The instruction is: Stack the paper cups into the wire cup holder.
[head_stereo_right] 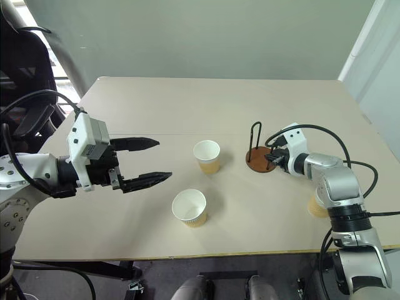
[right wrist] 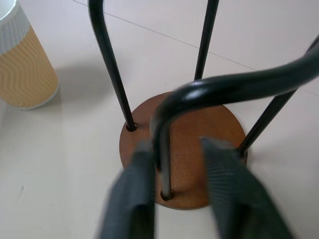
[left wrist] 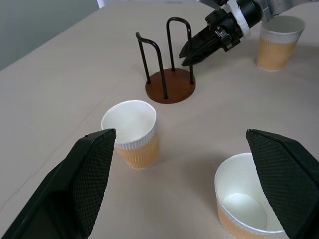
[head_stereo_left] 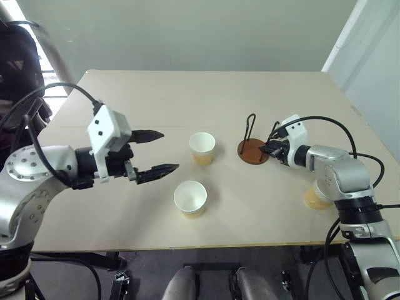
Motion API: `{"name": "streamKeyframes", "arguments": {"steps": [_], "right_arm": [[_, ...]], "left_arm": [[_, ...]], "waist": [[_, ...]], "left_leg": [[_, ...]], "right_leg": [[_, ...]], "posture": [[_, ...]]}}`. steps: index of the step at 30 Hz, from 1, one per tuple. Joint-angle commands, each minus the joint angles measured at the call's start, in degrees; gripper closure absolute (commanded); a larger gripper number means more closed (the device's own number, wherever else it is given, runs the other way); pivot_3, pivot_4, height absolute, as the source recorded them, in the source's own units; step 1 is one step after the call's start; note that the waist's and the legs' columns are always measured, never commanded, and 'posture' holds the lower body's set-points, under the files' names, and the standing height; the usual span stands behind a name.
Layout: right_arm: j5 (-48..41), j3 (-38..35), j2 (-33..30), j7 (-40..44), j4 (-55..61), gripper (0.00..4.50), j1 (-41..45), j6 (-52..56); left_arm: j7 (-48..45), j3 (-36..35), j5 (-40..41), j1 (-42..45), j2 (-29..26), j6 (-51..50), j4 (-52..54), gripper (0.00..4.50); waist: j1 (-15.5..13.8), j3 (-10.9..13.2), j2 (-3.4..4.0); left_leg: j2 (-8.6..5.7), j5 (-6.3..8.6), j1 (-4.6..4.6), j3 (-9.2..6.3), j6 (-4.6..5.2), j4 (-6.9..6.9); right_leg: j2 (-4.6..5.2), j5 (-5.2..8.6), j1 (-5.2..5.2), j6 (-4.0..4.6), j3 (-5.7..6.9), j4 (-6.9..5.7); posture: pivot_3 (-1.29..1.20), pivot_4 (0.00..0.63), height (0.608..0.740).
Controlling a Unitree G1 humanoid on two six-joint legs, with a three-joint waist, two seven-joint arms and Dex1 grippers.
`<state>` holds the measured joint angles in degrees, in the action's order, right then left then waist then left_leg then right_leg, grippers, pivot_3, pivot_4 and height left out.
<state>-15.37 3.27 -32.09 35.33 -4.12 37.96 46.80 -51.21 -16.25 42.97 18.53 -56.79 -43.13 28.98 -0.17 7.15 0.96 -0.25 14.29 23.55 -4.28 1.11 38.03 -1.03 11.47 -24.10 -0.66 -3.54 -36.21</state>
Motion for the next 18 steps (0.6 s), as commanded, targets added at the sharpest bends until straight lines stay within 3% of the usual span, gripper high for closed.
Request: {"name": "streamKeyframes", "arguments": {"steps": [1,10,18], "right_arm": [[-0.83,0.15,-1.25,3.06,3.23,4.46,1.12,-0.44],[-6.57,1.92,-10.77,19.27,17.57,4.46,-5.12,-1.37],[-12.72,-0.48,-17.00,22.29,33.84,4.46,-15.59,2.35]], "left_arm": [[-0.30,-1.78,0.91,-0.09,-0.96,0.11,1.75,0.00],[-0.71,-0.57,0.61,0.49,-1.13,0.69,0.89,0.00],[-1.55,0.16,0.54,0.95,-1.23,0.62,0.68,0.00]], "waist": [[0.00,0.00,0.00],[-0.10,0.00,0.00],[-0.08,0.00,-0.03]], "left_leg": [[0.00,0.00,0.00,0.00,0.00,0.00],[0.01,-0.01,0.13,-0.01,-0.14,0.00],[0.04,-0.11,0.14,-0.02,-0.35,0.00]], "right_leg": [[0.00,0.00,0.00,0.00,0.00,0.00],[0.00,0.02,-0.04,0.02,0.06,0.08],[-0.02,0.10,-0.01,0.15,0.07,0.10]], "posture": [[0.00,0.150,0.740],[0.00,0.150,0.740],[0.00,0.150,0.740]]}}
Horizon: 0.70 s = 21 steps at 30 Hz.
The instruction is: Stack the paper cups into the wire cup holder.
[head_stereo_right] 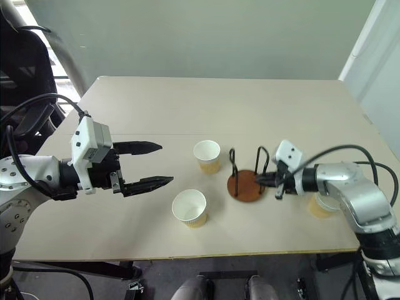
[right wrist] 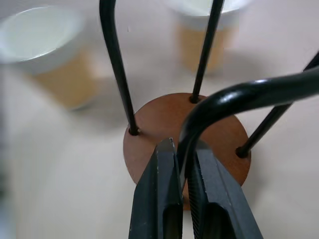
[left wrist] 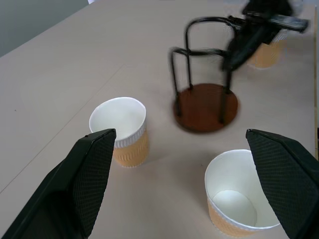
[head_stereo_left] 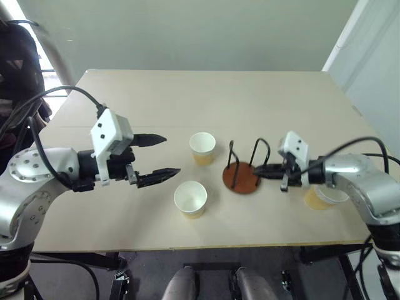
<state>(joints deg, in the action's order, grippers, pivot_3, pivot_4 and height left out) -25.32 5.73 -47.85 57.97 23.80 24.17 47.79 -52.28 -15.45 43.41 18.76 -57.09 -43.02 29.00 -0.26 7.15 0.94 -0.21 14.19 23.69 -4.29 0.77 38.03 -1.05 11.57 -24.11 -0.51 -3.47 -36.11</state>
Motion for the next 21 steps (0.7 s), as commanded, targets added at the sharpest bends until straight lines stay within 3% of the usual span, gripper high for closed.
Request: {"name": "streamKeyframes", "arguments": {"steps": [1,12,21], "right_arm": [[-3.65,-3.61,-1.18,-1.12,7.60,4.46,-2.99,2.14],[-7.85,-6.30,0.60,-9.01,15.00,4.46,-10.19,5.74],[-9.24,-4.59,1.90,-11.76,14.57,4.46,-9.55,7.34]], "left_arm": [[-0.62,-0.50,0.03,0.83,-0.96,0.55,0.51,0.00],[-3.05,3.71,-1.66,4.99,-0.58,1.77,-2.62,0.00],[-4.10,5.05,-2.90,6.47,-0.19,2.73,-4.00,0.00]], "waist": [[0.02,0.00,0.00],[-0.01,0.01,-0.04],[-0.01,0.01,-0.04]], "left_leg": [[0.00,0.01,0.00,0.00,0.02,0.01],[-0.01,-0.16,-0.02,0.01,0.20,0.10],[-0.01,-0.18,-0.02,0.01,0.21,0.07]], "right_leg": [[0.00,0.02,0.01,0.03,-0.01,0.00],[-0.01,0.12,0.06,0.32,-0.06,-0.01],[-0.02,-0.04,0.04,0.04,-0.07,0.00]], "posture": [[0.00,0.150,0.740],[0.00,0.150,0.740],[0.00,0.150,0.740]]}}
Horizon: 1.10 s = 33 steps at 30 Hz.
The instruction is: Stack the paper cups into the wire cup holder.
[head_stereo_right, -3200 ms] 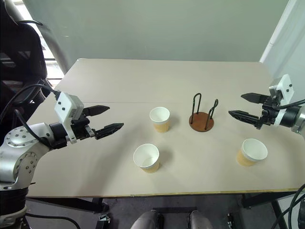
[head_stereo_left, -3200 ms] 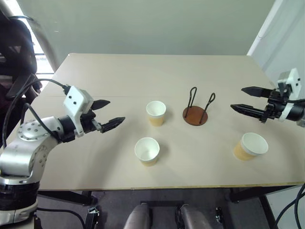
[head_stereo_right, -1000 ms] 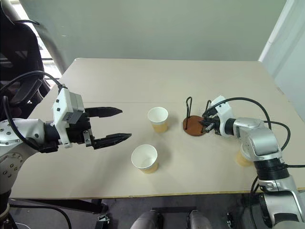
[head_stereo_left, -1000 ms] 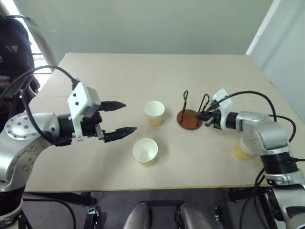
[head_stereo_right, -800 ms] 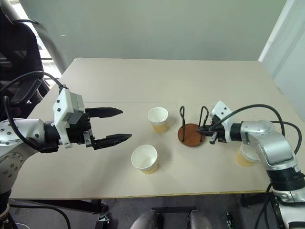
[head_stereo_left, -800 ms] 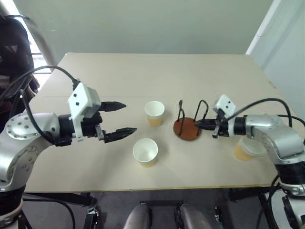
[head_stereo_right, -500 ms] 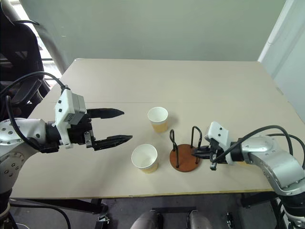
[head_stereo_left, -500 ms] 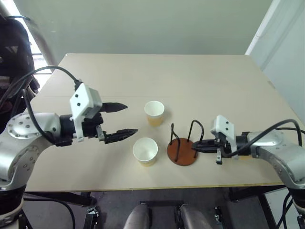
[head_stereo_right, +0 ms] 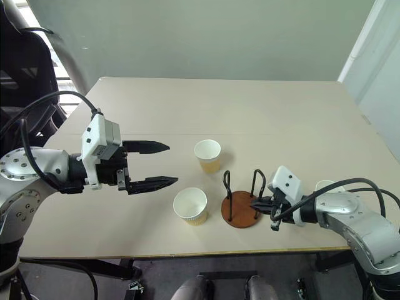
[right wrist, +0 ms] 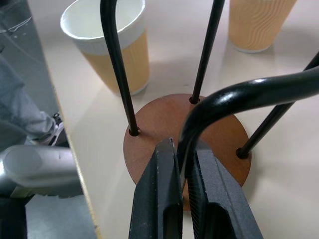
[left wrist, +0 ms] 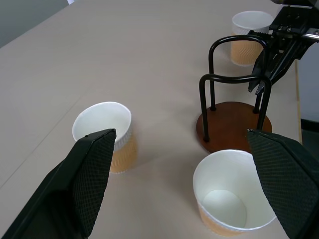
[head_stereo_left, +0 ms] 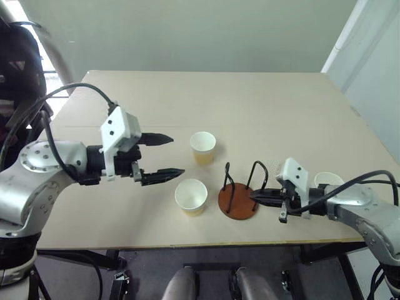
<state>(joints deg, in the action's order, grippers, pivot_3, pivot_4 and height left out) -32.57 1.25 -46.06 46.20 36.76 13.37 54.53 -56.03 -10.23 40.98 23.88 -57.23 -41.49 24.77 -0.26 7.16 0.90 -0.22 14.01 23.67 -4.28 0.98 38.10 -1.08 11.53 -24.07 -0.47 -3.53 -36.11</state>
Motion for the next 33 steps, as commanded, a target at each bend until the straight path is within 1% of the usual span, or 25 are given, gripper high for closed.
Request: {"name": "streamKeyframes", "arguments": {"steps": [1,20,23,24,26,27,29,32,33], "right_arm": [[-2.41,0.01,-0.02,0.32,1.63,4.46,1.39,0.84],[-2.25,2.07,-2.75,1.73,1.55,4.46,-0.50,-1.81],[-2.32,2.17,-2.83,1.50,1.64,3.71,-0.69,-1.64],[-2.23,2.25,-2.86,1.43,1.66,3.39,-0.74,-1.66],[-2.02,2.35,-3.01,1.31,1.74,2.70,-0.78,-1.72],[-1.96,2.39,-3.10,1.31,1.74,2.27,-0.77,-1.76],[-1.87,2.53,-3.46,1.53,1.66,1.61,-0.67,-1.81],[-1.55,2.51,-4.94,2.43,1.79,0.47,-0.63,-2.19],[-1.44,2.09,-6.31,3.16,2.14,0.07,-0.64,-2.45]], "left_arm": [[-0.43,-0.07,-0.68,1.39,-0.02,1.38,0.14,0.00],[-0.47,0.23,-1.70,1.28,0.55,1.49,0.07,0.00],[-0.42,0.45,-1.78,1.57,0.57,1.39,-0.01,0.00],[-0.38,0.53,-1.77,1.72,0.59,1.34,-0.03,0.00],[-0.35,0.64,-1.71,1.91,0.56,1.29,-0.05,0.00],[-0.33,0.69,-1.69,1.98,0.55,1.29,-0.07,0.00],[-0.33,0.78,-1.69,2.13,0.53,1.28,-0.12,0.00],[-0.60,0.90,-1.48,2.64,0.47,1.18,-0.23,0.00],[-1.22,0.96,-1.34,2.87,0.23,1.30,-0.29,0.00]], "waist": [[0.00,0.00,0.00],[-0.02,0.00,0.00],[-0.02,0.00,0.00],[-0.02,0.00,0.00],[-0.02,0.00,0.00],[-0.02,0.00,0.00],[-0.02,0.00,0.00],[-0.03,0.00,0.00],[-0.03,0.00,-0.01]], "left_leg": [[0.00,0.01,0.00,0.00,0.00,0.00],[0.00,0.03,0.02,0.00,0.02,-0.01],[0.00,0.03,0.02,0.00,0.02,-0.01],[0.00,0.03,0.02,0.00,0.02,-0.01],[0.00,0.03,0.02,0.00,0.02,-0.01],[0.00,0.03,0.02,0.00,0.02,-0.01],[0.00,0.03,0.02,0.00,0.02,-0.01],[0.00,0.03,0.03,0.00,0.02,0.00],[0.00,0.03,0.03,0.00,0.02,0.00]], "right_leg": [[0.00,0.00,0.00,-0.01,0.00,0.01],[0.00,0.03,0.01,-0.01,0.00,0.06],[0.00,0.02,0.01,-0.01,0.00,0.06],[0.00,0.02,0.01,-0.01,0.00,0.06],[0.00,0.02,0.01,-0.01,0.00,0.06],[0.00,0.02,0.01,-0.01,0.00,0.06],[0.00,0.02,0.01,-0.01,0.00,0.06],[0.00,0.02,0.01,-0.01,0.00,0.06],[0.00,0.02,0.01,-0.01,0.00,0.07]], "posture": [[0.00,0.150,0.740],[0.00,0.150,0.740],[0.00,0.150,0.740],[0.00,0.150,0.740],[0.00,0.150,0.740],[0.00,0.150,0.740],[0.00,0.150,0.740],[0.00,0.150,0.740],[0.00,0.150,0.740]]}}
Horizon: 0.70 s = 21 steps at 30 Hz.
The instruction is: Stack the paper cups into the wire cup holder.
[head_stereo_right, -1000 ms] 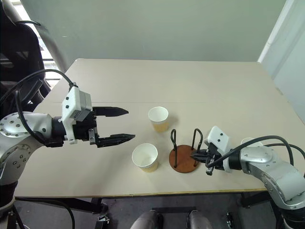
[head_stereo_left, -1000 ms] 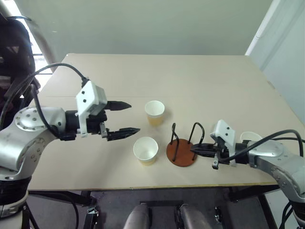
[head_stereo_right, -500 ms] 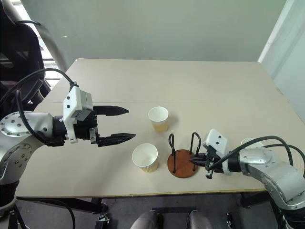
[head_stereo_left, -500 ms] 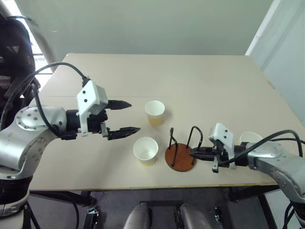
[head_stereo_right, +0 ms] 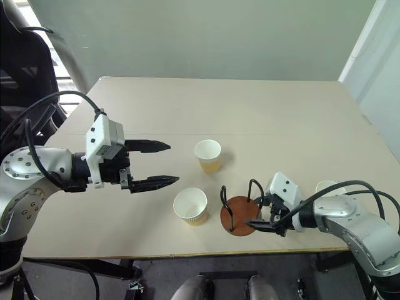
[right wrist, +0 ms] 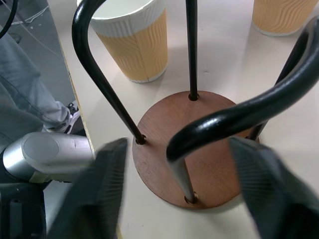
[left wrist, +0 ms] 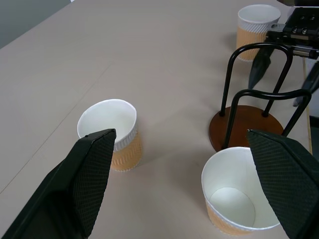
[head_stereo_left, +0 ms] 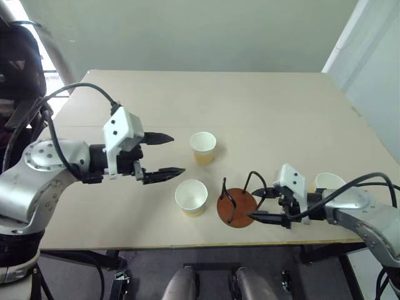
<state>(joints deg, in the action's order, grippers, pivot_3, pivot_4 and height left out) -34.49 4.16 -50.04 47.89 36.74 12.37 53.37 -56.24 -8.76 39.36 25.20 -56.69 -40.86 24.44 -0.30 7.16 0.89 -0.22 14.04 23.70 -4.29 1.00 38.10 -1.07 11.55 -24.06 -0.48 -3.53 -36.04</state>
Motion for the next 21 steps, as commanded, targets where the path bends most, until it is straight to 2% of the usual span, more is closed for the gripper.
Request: {"name": "streamKeyframes", "arguments": {"steps": [1,6,10,14,17,19,21], "right_arm": [[0.59,-1.30,-3.76,2.18,2.43,0.02,0.36,-1.51],[4.88,-4.38,-13.63,5.76,1.10,0.02,2.06,-5.90],[6.30,-7.84,-19.24,8.86,-0.52,0.02,4.07,-8.86],[5.69,-15.92,-25.10,13.53,-3.20,0.02,6.33,-10.04],[7.94,-21.49,-28.08,18.28,-3.95,0.02,0.54,-12.00],[11.60,-27.41,-28.66,22.61,-4.00,0.02,-7.44,-13.38],[14.52,-32.40,-28.06,24.97,-3.88,0.02,-13.81,-13.79]], "left_arm": [[-1.69,-0.52,0.42,1.75,-0.55,0.86,-0.02,0.00],[-6.46,-3.63,5.26,5.63,-0.91,0.75,-1.50,0.00],[-8.17,-5.86,11.25,7.79,-0.29,-0.91,-1.27,0.00],[-9.99,-3.94,11.40,7.34,-1.11,-1.24,-1.10,0.00],[-10.88,-1.67,11.57,6.36,-0.70,-2.22,-0.08,0.00],[-12.12,0.31,9.42,3.43,-0.76,-0.74,1.25,0.00],[-11.93,-0.60,10.95,3.47,0.10,-0.81,1.03,0.00]], "waist": [[-0.01,0.00,0.00],[-0.08,0.01,-0.01],[-0.08,0.01,-0.01],[-0.21,0.02,0.03],[-0.49,-0.01,-0.02],[-0.71,-0.05,-0.09],[-0.82,-0.03,-0.08]], "left_leg": [[0.00,0.00,0.00,0.00,0.00,0.00],[0.00,0.01,0.06,0.00,-0.01,0.01],[0.00,0.02,0.14,0.00,-0.02,0.00],[0.00,0.05,0.19,0.00,-0.01,-0.03],[0.00,0.08,0.23,-0.01,0.01,-0.03],[0.02,0.15,0.23,-0.02,0.03,-0.04],[0.01,0.33,0.22,-0.01,-0.02,0.09]], "right_leg": [[0.00,0.00,0.01,0.00,0.00,0.01],[0.01,0.06,-0.02,0.09,0.00,0.02],[0.01,0.00,-0.10,0.01,-0.01,0.02],[0.01,-0.05,-0.16,-0.17,-0.01,0.02],[0.01,-0.01,-0.17,-0.20,0.01,0.04],[0.01,0.02,-0.15,-0.22,0.02,0.06],[0.01,0.11,-0.11,-0.24,0.03,0.03]], "posture": [[0.00,0.150,0.740],[0.00,0.150,0.740],[0.00,0.150,0.740],[0.00,0.150,0.740],[0.00,0.150,0.740],[0.00,0.150,0.740],[0.00,0.150,0.740]]}}
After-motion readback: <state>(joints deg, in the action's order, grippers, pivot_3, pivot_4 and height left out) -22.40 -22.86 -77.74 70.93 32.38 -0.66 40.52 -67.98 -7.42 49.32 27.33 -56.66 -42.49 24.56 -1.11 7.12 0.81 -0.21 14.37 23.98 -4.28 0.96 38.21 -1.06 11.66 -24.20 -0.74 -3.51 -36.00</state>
